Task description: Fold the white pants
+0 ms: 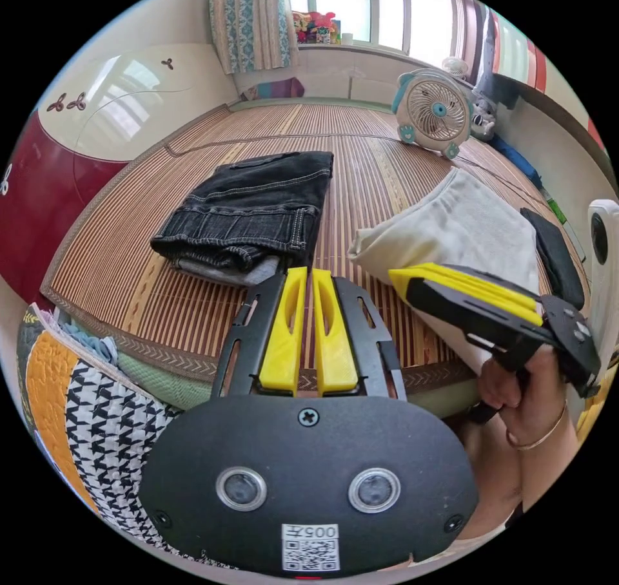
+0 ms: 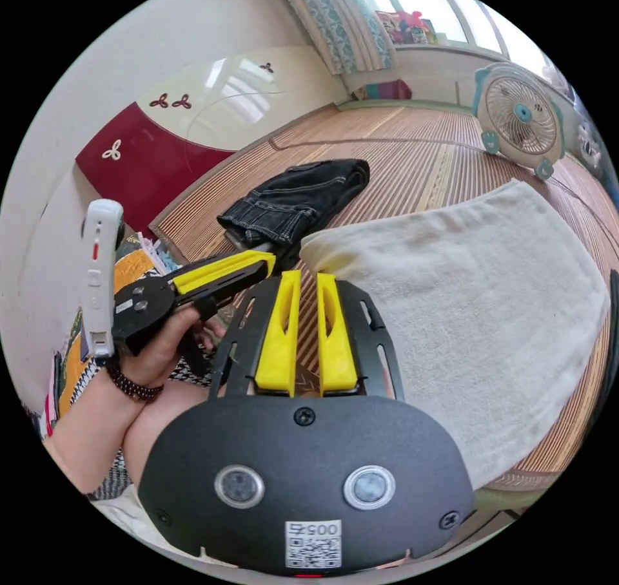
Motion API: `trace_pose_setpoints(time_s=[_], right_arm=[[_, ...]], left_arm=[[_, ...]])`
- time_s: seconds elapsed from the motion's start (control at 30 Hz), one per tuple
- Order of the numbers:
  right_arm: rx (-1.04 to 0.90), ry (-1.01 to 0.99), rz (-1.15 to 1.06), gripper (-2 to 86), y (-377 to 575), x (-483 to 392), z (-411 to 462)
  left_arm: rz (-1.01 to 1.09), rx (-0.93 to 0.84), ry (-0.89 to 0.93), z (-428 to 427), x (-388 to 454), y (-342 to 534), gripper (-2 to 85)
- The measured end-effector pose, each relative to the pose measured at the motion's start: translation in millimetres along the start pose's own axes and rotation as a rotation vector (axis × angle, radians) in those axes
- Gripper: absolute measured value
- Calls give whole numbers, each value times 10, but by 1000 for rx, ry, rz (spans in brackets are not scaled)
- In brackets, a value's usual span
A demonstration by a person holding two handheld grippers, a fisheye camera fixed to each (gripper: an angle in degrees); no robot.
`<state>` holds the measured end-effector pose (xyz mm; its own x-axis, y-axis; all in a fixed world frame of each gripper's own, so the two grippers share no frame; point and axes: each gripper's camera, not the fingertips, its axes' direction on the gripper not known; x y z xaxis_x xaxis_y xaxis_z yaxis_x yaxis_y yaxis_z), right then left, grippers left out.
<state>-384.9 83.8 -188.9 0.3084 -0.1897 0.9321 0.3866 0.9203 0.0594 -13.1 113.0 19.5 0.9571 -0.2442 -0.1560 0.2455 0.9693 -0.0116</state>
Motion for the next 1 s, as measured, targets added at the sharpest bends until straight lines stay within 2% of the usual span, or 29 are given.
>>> trace_pose_setpoints(time_s=[0.2,0.43,0.6,0.67,0.83,1.0], right_arm=[[163,47,-60,47,-12,-79,-337],[246,238,98,71,-7,605,-958],[193,335,103,79,-29,1052,-1143],[110,434,103,84,-56,1250,-1087],[-65,376,167,76,-100,1657,-787],[-75,402,169,39,-136,1723,-677]], left_arm=[[13,42,-2,-124,89,-25,33],[221,30,206,-215,688,-189,0],[370,-55,201,-131,1205,-259,-6],[398,-62,158,-111,1340,-275,-6],[442,-89,97,-15,1589,-318,-7],[483,-95,32,26,1818,-327,-6]])
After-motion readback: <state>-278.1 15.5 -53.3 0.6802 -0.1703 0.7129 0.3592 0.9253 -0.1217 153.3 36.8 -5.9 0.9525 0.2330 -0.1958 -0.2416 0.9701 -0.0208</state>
